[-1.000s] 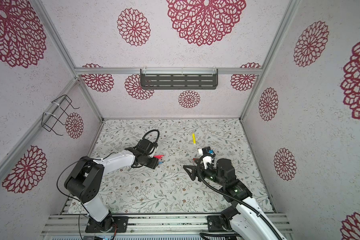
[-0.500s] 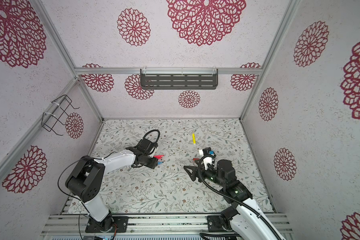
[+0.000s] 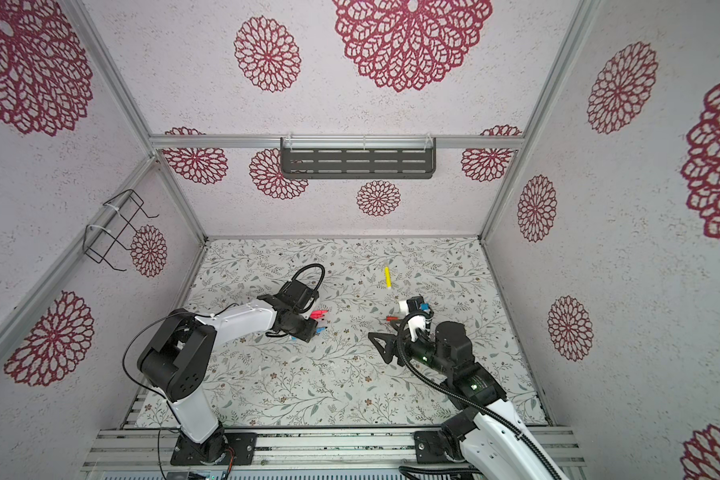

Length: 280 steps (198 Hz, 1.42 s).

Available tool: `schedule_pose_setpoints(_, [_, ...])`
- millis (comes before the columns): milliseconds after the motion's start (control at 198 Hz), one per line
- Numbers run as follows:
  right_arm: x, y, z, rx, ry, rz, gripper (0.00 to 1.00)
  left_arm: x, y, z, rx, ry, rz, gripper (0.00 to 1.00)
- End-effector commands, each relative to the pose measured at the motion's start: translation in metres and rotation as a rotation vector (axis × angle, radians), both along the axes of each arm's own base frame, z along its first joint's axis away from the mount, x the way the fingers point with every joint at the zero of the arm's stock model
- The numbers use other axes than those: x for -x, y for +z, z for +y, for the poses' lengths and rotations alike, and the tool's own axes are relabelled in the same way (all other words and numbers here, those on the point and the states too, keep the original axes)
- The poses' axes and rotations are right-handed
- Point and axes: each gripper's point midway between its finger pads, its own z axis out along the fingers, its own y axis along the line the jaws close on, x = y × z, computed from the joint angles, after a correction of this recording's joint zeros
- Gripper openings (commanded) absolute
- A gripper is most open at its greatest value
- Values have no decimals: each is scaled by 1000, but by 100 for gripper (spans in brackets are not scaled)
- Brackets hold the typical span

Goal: Insert the pens into the pen caps
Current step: 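Grasp the blue marker near its tip end with left gripper, then lift the blue marker upright with left gripper while right gripper approaches it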

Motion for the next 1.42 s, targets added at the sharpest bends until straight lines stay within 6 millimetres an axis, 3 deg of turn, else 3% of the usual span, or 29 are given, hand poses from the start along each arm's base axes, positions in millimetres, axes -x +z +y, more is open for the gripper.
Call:
schedule_pose_setpoints(0, [0,11,-2,-27,-18,-21,88,8,-1,-9,-23,-26,8,51])
schedule_pose_setpoints(379, [1,13,-6,-31,-41,-22,87,36,-5,-22,-27,4,42,46])
schedule_pose_setpoints(677, [2,17,-10,-36,-57,-30,87,52,-7,-10,-49,43,70,43])
schedule_pose_setpoints(1066, [-3,20,-18,-28,-116,-28,86,66,-13,-15,-67,9,87,15])
schedule_pose_setpoints(1213, [-16,-2,-26,12,-206,70,90,64,16,-29,78,-6,4,13])
schedule_pose_setpoints(1410, [-21,-31,-3,23,-116,209,89,76,86,-76,562,-77,-137,12])
